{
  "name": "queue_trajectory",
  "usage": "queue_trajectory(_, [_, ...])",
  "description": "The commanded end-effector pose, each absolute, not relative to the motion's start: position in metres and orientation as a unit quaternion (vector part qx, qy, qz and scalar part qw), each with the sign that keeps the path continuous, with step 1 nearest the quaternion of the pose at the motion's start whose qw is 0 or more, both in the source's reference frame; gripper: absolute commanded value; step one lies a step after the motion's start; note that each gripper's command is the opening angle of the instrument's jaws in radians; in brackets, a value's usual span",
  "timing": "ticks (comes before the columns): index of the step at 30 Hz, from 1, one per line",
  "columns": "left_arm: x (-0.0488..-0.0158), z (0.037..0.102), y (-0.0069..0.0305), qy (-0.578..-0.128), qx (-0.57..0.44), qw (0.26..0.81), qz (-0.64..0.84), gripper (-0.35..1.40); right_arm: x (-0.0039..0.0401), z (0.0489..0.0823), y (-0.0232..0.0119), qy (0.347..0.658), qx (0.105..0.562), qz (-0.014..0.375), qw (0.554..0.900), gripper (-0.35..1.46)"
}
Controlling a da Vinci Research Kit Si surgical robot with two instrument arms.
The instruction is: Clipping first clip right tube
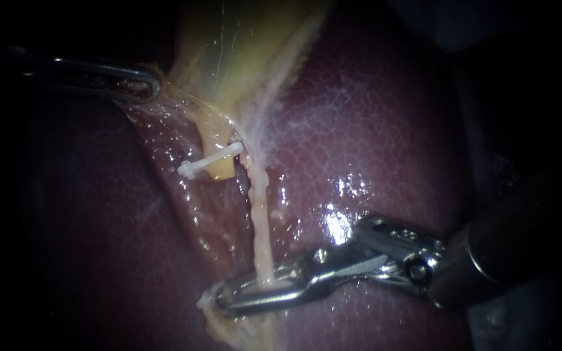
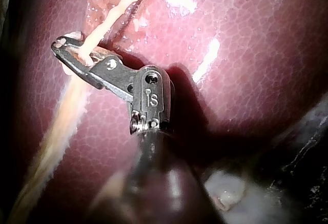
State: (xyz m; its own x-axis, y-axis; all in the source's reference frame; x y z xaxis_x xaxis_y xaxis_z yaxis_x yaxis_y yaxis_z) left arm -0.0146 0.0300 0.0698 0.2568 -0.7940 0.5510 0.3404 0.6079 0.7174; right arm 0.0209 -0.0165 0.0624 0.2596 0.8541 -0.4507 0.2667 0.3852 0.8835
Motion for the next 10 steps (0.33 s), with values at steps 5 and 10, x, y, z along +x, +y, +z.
queue_trajectory(5, [-0.0146,0.0698,0.0300,-0.481,0.236,0.757,-0.375,-0.35,0.0209,0.0625,-0.0164,0.559,0.501,0.238,0.616,-0.35])
queue_trajectory(10, [-0.0146,0.0698,0.0300,-0.480,0.237,0.756,-0.377,-0.35,0.0209,0.0626,-0.0163,0.559,0.501,0.238,0.616,-0.35])
